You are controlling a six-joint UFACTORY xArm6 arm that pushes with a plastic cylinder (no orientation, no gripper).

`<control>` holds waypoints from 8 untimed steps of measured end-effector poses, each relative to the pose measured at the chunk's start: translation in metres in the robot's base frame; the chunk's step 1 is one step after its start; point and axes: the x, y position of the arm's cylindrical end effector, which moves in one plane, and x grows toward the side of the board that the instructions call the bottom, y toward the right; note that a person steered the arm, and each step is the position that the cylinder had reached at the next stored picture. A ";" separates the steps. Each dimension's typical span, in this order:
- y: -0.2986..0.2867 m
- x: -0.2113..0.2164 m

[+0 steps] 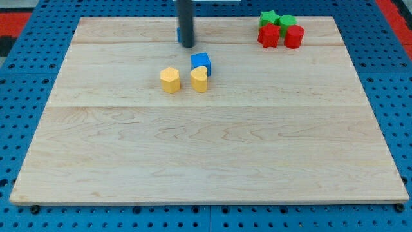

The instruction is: Slide the blue triangle to the left side of the blue cube

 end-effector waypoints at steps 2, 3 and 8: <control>0.034 -0.013; 0.008 -0.045; -0.108 0.041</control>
